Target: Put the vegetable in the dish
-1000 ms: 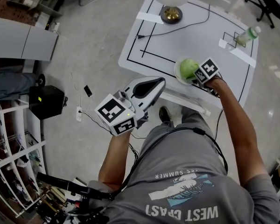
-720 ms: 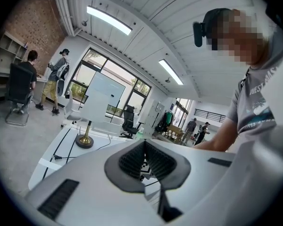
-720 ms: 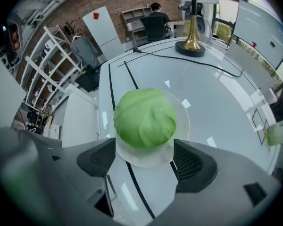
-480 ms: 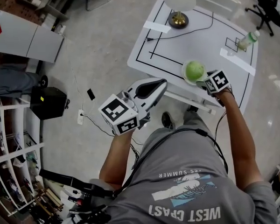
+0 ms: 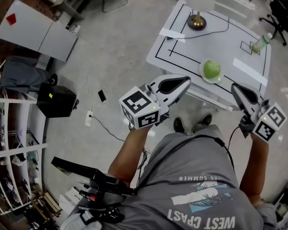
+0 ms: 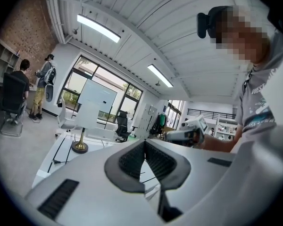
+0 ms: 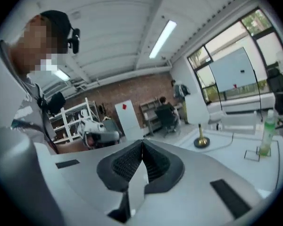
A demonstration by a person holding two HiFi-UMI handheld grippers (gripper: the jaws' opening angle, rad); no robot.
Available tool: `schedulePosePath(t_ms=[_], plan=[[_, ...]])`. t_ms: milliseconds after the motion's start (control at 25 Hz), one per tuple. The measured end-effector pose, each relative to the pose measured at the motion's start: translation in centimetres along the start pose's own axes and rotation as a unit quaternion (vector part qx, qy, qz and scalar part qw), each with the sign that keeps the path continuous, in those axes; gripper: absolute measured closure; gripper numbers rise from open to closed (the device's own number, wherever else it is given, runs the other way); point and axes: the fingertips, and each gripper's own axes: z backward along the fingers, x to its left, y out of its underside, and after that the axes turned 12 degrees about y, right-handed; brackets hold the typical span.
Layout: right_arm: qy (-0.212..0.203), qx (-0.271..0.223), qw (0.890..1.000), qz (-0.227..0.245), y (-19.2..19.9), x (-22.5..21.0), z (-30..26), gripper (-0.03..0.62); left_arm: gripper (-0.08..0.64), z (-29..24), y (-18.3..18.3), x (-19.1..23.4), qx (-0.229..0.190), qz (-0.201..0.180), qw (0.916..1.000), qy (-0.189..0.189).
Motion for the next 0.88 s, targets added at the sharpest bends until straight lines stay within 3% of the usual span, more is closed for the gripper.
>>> schedulePosePath(t_ms=[120,280,560,880], plan=[[0.015,-0.091,0.994,0.066,-5.6,4.5,4.9,0.584,0.552,0.2,-0.2,-1.8,-0.001,-0.010,0.9999,0.003],[0.053,-0.147,0.979,0.132,-7.8,7.4,10.7,0.586,0.554,-0.9,0.0,-4.9,-0.002,-0.027,0.9996,0.008],[0.071,-0.147,0.978,0.128,-4.1,10.5,20.1,0.586,0.554,-2.2,2.2,-12.9,0.012,-0.029,0.9995,0.006],[0.101,-0.158,0.975,0.120,-0.2,15.0,32.3,0.586,0.554,-3.0,4.0,-24.9,0.039,-0.048,0.9978,0.022]])
